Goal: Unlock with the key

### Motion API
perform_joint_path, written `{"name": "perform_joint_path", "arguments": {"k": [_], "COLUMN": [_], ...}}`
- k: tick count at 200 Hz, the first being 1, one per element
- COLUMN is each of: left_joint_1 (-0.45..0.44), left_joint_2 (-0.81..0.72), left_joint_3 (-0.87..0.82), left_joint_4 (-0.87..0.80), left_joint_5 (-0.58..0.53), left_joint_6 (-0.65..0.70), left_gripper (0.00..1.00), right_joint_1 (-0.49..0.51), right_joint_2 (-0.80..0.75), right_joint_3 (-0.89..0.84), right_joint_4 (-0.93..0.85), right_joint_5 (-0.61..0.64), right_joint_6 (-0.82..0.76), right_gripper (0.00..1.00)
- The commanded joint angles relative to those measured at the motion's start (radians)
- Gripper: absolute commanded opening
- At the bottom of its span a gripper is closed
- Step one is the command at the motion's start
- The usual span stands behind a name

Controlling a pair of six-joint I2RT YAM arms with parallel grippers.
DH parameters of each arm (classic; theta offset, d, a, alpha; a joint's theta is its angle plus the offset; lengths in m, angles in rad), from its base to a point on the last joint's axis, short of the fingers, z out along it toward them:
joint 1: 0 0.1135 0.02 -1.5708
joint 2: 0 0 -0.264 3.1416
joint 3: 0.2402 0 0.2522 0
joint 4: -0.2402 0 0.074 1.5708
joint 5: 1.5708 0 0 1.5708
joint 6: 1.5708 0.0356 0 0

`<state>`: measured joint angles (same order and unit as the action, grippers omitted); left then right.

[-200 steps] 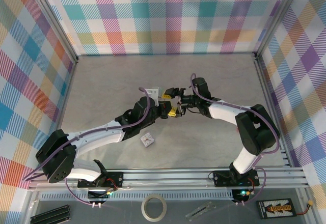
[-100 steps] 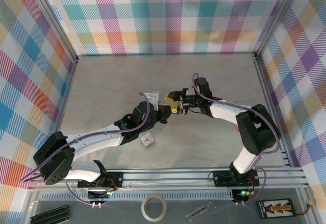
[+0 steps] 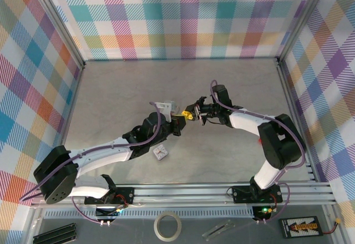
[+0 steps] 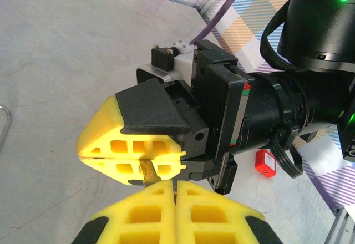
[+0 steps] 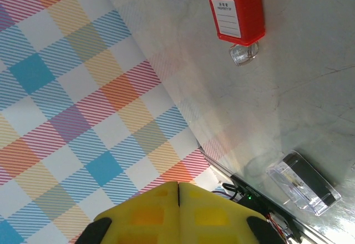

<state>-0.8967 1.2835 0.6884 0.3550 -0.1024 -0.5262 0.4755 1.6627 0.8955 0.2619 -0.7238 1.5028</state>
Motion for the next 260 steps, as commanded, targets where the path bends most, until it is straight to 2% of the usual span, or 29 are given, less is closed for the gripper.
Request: {"name": "perform_joint_path", "arguments": {"k": [1,9,18,41,49,69,102,158,195,260], "left_joint_1": [-0.012,-0.012,-0.010,0.029,0.032,0.034,0.035,0.035,0.038,0.054], "left_joint_2": [-0.014,-0.035,-0.067,-0.124,-0.126,-0.100,-0.001,0.157,0.193,0.303], "left_joint_3": [-0.010,-0.017,-0.027,-0.043,-0.041,-0.035,-0.039,-0.063,-0.067,-0.043], "left_joint_4": [0.014,-0.011,-0.054,-0.075,-0.059,0.018,0.280,0.649,0.744,0.896], "left_joint_5": [-0.017,-0.040,-0.071,0.016,0.050,0.124,0.193,0.146,0.104,0.117], "left_joint_6": [-0.005,-0.046,-0.122,-0.333,-0.397,-0.527,-0.658,-0.736,-0.742,-0.765], "left_gripper": [0.31,0.58,0.77,0.89,0.91,0.92,0.88,0.76,0.71,0.49], "right_joint_1": [-0.010,-0.016,-0.026,-0.060,-0.061,-0.062,-0.060,-0.052,-0.051,-0.048], "right_joint_2": [-0.046,-0.056,-0.075,-0.148,-0.176,-0.228,-0.251,-0.289,-0.299,-0.287], "right_joint_3": [-0.007,-0.010,-0.016,0.001,0.002,-0.013,-0.007,-0.023,-0.030,-0.036], "right_joint_4": [-0.022,-0.027,-0.026,-0.086,-0.072,0.027,0.115,0.129,0.128,0.152], "right_joint_5": [-0.005,-0.001,0.014,0.115,0.145,0.194,0.199,0.210,0.213,0.200], "right_joint_6": [-0.039,-0.059,-0.088,-0.286,-0.346,-0.414,-0.387,-0.352,-0.342,-0.300], "right_gripper": [0.00,0.00,0.00,0.00,0.00,0.00,0.00,0.00,0.00,0.00]}}
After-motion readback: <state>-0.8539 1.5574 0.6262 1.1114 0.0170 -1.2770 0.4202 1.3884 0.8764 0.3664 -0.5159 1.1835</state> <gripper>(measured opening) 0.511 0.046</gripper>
